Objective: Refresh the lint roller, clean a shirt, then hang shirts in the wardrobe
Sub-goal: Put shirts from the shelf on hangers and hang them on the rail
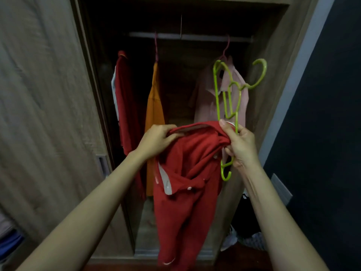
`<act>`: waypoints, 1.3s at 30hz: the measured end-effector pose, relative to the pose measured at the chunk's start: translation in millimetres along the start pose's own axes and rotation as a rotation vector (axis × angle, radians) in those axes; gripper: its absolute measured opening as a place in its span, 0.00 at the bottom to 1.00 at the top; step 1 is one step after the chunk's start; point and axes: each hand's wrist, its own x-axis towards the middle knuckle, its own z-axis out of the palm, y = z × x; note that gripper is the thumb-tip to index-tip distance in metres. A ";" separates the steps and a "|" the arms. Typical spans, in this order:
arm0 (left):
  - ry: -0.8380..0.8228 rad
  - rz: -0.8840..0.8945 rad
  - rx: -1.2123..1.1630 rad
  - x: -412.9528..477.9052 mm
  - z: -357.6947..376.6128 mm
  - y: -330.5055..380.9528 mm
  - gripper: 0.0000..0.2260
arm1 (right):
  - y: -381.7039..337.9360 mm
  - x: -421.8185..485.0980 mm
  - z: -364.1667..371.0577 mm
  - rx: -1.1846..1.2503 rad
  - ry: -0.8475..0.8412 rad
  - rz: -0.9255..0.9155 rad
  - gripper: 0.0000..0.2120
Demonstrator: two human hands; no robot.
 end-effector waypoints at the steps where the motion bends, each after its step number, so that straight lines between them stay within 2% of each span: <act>1: 0.034 -0.029 0.088 -6.9 2.7 -6.9 0.10 | -1.6 1.8 -2.8 0.029 0.027 -0.016 0.05; 4: 0.131 -0.146 0.254 -24.0 11.2 -22.4 0.10 | -1.3 8.3 -12.8 0.089 0.089 -0.035 0.09; 5: 0.174 -0.200 0.230 -26.7 12.0 -24.1 0.10 | 0.3 9.9 -15.4 0.099 0.097 -0.028 0.09; 7: 0.194 -0.300 0.032 -24.3 11.0 -23.2 0.08 | 5.1 11.0 -18.5 0.100 0.097 -0.012 0.10; 10: -0.009 -0.390 -0.482 -13.5 6.6 -21.0 0.07 | 12.9 10.9 -23.7 0.074 0.115 0.009 0.10; 12: -0.163 -0.402 -0.691 -10.9 0.0 -19.3 0.09 | 17.2 11.8 -28.0 0.041 0.124 0.011 0.08; 15: -0.355 -0.320 -0.730 -7.2 -9.3 -16.6 0.08 | 20.2 12.9 -33.9 -0.002 0.148 0.008 0.08; 19: -0.442 -0.240 -0.832 -1.2 -21.2 -5.4 0.12 | 17.7 12.4 -38.8 -0.082 0.184 -0.007 0.07; 21: -0.416 -0.240 -0.850 1.4 -23.1 -0.2 0.13 | 15.5 11.6 -41.2 -0.100 0.190 -0.009 0.05; 23: -0.282 -0.261 -0.835 4.6 -18.5 6.1 0.08 | 14.0 9.8 -43.2 -0.101 0.175 -0.013 0.04; 26: -0.053 -0.313 -0.919 10.8 -9.6 12.1 0.09 | 18.4 13.0 -48.6 -0.157 0.169 -0.038 0.08; 30: 0.108 -0.191 -0.704 18.3 -8.6 19.4 0.09 | 33.8 6.2 -56.1 -0.361 0.202 -0.183 0.26; 31: 0.133 -0.157 -0.623 20.2 -10.7 22.3 0.10 | 38.6 2.2 -57.1 -0.395 0.204 -0.214 0.27; 33: 0.185 -0.091 -0.435 25.2 -14.8 26.8 0.12 | 43.9 -1.9 -57.3 -0.471 0.206 -0.223 0.21; 35: 0.212 -0.047 -0.277 30.2 -17.4 28.5 0.14 | 46.4 3.2 -56.7 -0.547 0.164 -0.155 0.14; 39: 0.237 -0.038 -0.156 32.4 -14.0 17.1 0.14 | 43.4 16.8 -63.4 -0.809 0.171 -0.164 0.15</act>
